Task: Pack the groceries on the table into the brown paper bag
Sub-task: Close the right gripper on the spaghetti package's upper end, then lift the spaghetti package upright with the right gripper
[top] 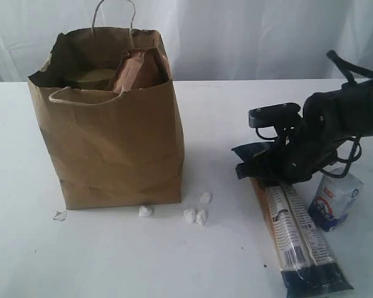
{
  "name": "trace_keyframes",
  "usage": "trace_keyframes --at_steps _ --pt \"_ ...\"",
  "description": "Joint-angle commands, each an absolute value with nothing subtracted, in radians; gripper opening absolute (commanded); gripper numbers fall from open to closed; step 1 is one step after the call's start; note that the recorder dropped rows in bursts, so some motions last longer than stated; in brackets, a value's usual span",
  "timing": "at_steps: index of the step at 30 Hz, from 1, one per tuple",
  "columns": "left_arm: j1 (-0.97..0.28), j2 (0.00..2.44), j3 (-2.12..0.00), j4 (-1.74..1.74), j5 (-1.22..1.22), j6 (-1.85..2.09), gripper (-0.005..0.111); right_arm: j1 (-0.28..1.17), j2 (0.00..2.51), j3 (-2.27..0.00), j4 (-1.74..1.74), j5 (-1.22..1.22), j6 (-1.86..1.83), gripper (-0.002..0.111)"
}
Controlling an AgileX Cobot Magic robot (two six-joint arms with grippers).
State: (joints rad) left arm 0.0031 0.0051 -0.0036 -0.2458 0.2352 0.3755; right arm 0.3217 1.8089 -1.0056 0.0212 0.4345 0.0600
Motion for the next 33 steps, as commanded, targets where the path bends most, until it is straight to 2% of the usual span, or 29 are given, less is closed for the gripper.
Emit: trace_keyframes --at_steps 1,13,16,22,33 --pt "-0.002 0.0 0.0 -0.256 0.238 0.375 0.0 0.319 1.759 -1.009 0.035 0.428 0.027 0.0" --pt "-0.002 0.0 0.0 -0.256 0.238 0.375 0.0 0.317 1.714 -1.048 0.033 0.521 0.013 0.0" --pt "-0.002 0.0 0.0 -0.256 0.238 0.375 0.0 0.306 1.705 -1.05 0.151 0.539 -0.159 0.0" --pt "-0.002 0.0 0.0 -0.256 0.238 0.375 0.0 0.203 1.704 -1.09 0.547 0.696 -0.528 0.0" --pt "-0.002 0.0 0.0 -0.256 0.238 0.375 0.0 0.055 1.703 -1.187 0.66 0.95 -0.682 0.0"
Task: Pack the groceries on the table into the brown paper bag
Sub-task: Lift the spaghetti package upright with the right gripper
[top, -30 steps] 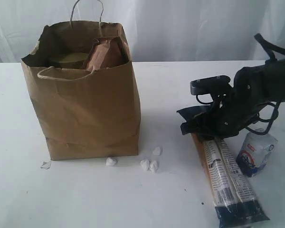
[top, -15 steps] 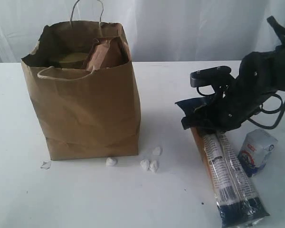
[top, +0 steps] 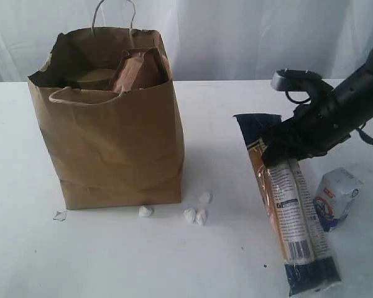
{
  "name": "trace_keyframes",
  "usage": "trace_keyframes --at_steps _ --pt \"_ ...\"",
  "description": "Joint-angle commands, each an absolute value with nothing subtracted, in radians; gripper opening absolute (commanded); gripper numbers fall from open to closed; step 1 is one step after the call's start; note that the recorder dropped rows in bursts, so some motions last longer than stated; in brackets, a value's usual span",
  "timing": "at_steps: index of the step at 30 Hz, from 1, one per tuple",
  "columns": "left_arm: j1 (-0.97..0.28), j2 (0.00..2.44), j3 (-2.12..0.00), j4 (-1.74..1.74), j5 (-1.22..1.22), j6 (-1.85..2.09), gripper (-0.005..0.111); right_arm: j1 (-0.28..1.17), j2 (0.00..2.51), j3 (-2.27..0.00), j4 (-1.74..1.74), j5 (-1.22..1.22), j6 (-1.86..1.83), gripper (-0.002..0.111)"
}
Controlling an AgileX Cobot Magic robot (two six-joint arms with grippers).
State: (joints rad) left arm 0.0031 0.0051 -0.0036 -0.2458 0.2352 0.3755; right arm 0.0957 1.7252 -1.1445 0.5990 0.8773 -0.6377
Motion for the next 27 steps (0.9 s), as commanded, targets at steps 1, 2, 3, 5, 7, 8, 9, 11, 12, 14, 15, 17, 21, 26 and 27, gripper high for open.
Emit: trace_keyframes --at_steps 1,2,3,5,7,8,9,11,12,14,15,17,21,26,27 --pt "-0.002 0.0 0.0 -0.256 0.238 0.375 0.0 0.048 1.703 -1.19 0.663 0.95 -0.682 0.0" --pt "-0.002 0.0 0.0 -0.256 0.238 0.375 0.0 0.038 1.703 -1.195 0.668 0.958 -0.682 0.0" --pt "-0.002 0.0 0.0 -0.256 0.238 0.375 0.0 0.03 1.703 -1.201 0.673 0.972 -0.685 0.0" --pt "-0.002 0.0 0.0 -0.256 0.238 0.375 0.0 0.003 1.703 -1.22 0.727 1.032 -0.716 0.0" --pt "-0.002 0.0 0.0 -0.256 0.238 0.375 0.0 -0.02 1.703 -1.242 0.77 1.07 -0.74 0.0" --pt "-0.002 0.0 0.0 -0.256 0.238 0.375 0.0 -0.024 1.701 -1.249 0.773 1.075 -0.74 0.0" --pt "-0.002 0.0 0.0 -0.256 0.238 0.375 0.0 -0.038 1.692 -1.262 0.771 1.086 -0.74 0.0" --pt "-0.002 0.0 0.0 -0.256 0.238 0.375 0.0 -0.06 1.673 -1.289 0.771 1.144 -0.743 0.0" --pt "-0.002 0.0 0.0 -0.256 0.238 0.375 0.0 -0.066 1.666 -1.298 0.771 1.16 -0.752 0.0" --pt "-0.002 0.0 0.0 -0.256 0.238 0.375 0.0 -0.083 1.644 -1.325 0.773 1.188 -0.765 0.0" --pt "-0.002 0.0 0.0 -0.256 0.238 0.375 0.0 -0.092 1.631 -1.339 0.773 1.194 -0.762 0.0" --pt "-0.002 0.0 0.0 -0.256 0.238 0.375 0.0 -0.099 1.607 -1.365 0.786 1.221 -0.762 0.0" --pt "-0.002 0.0 0.0 -0.256 0.238 0.375 0.0 -0.101 1.55 -1.425 0.818 1.221 -0.758 0.0" --pt "-0.002 0.0 0.0 -0.256 0.238 0.375 0.0 -0.101 1.481 -1.515 0.818 1.221 -0.69 0.0" --pt "-0.002 0.0 0.0 -0.256 0.238 0.375 0.0 -0.101 1.47 -1.529 0.818 1.221 -0.681 0.0"
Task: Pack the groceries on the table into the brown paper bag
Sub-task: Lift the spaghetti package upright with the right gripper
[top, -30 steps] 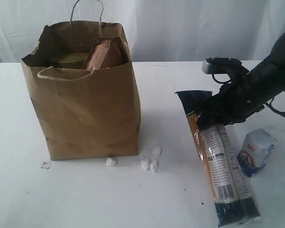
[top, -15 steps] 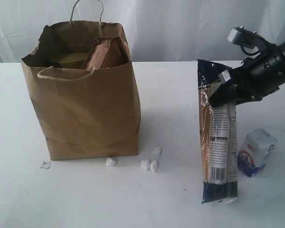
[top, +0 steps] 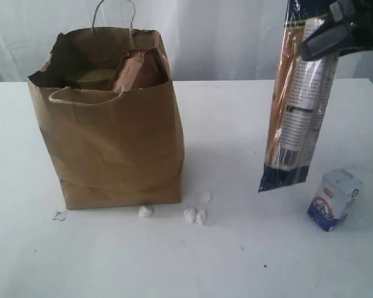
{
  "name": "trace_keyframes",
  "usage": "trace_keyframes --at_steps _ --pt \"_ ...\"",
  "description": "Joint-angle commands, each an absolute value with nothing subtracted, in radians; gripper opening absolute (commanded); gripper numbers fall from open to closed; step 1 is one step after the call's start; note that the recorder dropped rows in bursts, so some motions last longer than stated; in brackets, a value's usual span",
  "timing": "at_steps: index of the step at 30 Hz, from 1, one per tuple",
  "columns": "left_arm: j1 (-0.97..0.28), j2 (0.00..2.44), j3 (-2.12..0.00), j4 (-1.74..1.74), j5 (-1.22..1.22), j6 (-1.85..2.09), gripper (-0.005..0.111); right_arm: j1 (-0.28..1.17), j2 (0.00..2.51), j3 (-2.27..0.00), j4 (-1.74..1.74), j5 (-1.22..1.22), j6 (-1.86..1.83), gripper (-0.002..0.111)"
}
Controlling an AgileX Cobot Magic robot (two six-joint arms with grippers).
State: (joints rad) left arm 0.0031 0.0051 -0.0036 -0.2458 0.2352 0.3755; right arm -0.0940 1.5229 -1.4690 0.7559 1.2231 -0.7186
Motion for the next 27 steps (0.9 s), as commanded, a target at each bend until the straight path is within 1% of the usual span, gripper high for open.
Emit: trace_keyframes --at_steps 1,7,11,16,19,24,27 --pt "-0.002 0.0 0.0 -0.256 0.238 0.375 0.0 -0.101 1.453 -1.57 0.816 1.221 -0.663 0.0" --pt "-0.002 0.0 0.0 -0.256 0.238 0.375 0.0 -0.101 1.439 -1.749 0.843 1.221 -0.554 0.0" --pt "-0.002 0.0 0.0 -0.256 0.238 0.375 0.0 -0.101 1.443 -1.857 1.092 1.21 -0.54 0.0" --pt "-0.002 0.0 0.0 -0.256 0.238 0.375 0.0 -0.096 1.485 -1.891 1.373 1.122 -0.556 0.0" --pt "-0.002 0.0 0.0 -0.256 0.238 0.375 0.0 -0.013 1.525 -1.91 1.441 1.051 -0.606 0.0" --pt "-0.002 0.0 0.0 -0.256 0.238 0.375 0.0 0.18 1.622 -1.919 1.443 0.917 -0.705 0.0" --pt "-0.002 0.0 0.0 -0.256 0.238 0.375 0.0 0.239 1.661 -1.921 1.445 0.875 -0.73 0.0"
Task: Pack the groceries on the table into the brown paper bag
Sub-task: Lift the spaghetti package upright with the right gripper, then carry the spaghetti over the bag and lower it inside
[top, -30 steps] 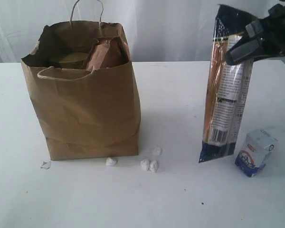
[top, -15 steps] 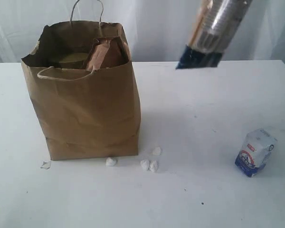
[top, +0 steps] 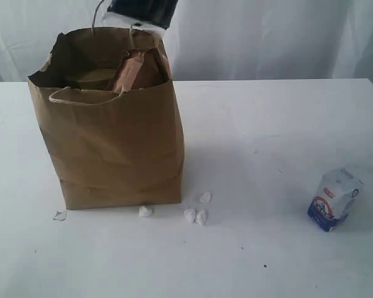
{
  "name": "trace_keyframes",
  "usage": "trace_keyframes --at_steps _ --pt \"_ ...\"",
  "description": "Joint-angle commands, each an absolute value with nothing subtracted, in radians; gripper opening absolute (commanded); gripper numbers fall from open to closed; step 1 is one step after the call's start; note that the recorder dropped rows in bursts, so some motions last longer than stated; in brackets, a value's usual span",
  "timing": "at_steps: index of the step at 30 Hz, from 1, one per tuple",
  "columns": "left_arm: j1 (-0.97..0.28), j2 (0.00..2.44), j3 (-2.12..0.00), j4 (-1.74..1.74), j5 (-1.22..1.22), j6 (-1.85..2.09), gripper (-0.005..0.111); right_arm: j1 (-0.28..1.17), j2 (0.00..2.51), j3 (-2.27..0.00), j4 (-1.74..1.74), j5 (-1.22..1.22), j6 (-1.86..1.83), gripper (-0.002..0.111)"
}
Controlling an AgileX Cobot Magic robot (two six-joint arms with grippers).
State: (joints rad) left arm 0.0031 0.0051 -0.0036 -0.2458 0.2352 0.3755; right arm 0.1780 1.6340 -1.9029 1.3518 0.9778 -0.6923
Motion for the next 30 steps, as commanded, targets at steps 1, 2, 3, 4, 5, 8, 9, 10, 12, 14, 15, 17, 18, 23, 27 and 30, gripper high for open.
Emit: trace_keyframes --at_steps 1,2,3,4,5,8,9,10,12,14,15,17,18,23,27,30 --pt "-0.002 0.0 0.0 -0.256 0.238 0.375 0.0 0.255 1.676 -1.921 1.445 0.861 -0.736 0.0" --pt "-0.002 0.0 0.0 -0.256 0.238 0.375 0.0 0.28 1.689 -1.921 1.445 0.846 -0.751 0.0" --pt "-0.002 0.0 0.0 -0.256 0.238 0.375 0.0 0.296 1.701 -1.921 1.445 0.828 -0.771 0.0" --pt "-0.002 0.0 0.0 -0.256 0.238 0.375 0.0 0.316 1.71 -1.922 1.445 0.812 -0.807 0.0" --pt "-0.002 0.0 0.0 -0.256 0.238 0.375 0.0 0.337 1.721 -1.922 1.445 0.779 -0.855 0.0" --pt "-0.002 0.0 0.0 -0.256 0.238 0.375 0.0 0.401 1.741 -1.922 1.445 0.696 -1.073 0.0" --pt "-0.002 0.0 0.0 -0.256 0.238 0.375 0.0 0.417 1.747 -1.922 1.445 0.679 -1.111 0.0" --pt "-0.002 0.0 0.0 -0.256 0.238 0.375 0.0 0.433 1.753 -1.922 1.445 0.663 -1.135 0.0" --pt "-0.002 0.0 0.0 -0.256 0.238 0.375 0.0 0.469 1.763 -1.922 1.438 0.628 -1.176 0.0" --pt "-0.002 0.0 0.0 -0.256 0.238 0.375 0.0 0.506 1.775 -1.922 1.438 0.564 -1.225 0.0" --pt "-0.002 0.0 0.0 -0.256 0.238 0.375 0.0 0.523 1.781 -1.922 1.438 0.528 -1.251 0.0" --pt "-0.002 0.0 0.0 -0.256 0.238 0.375 0.0 0.556 1.8 -1.922 1.438 0.433 -1.291 0.0" --pt "-0.002 0.0 0.0 -0.256 0.238 0.375 0.0 0.566 1.809 -1.922 1.438 0.404 -1.303 0.0" --pt "-0.002 0.0 0.0 -0.256 0.238 0.375 0.0 0.601 1.873 -1.922 1.436 0.407 -1.347 0.0" --pt "-0.002 0.0 0.0 -0.256 0.238 0.375 0.0 0.624 1.914 -1.922 1.423 0.399 -1.349 0.0" --pt "-0.002 0.0 0.0 -0.256 0.238 0.375 0.0 0.633 1.93 -1.922 1.412 0.391 -1.349 0.0"
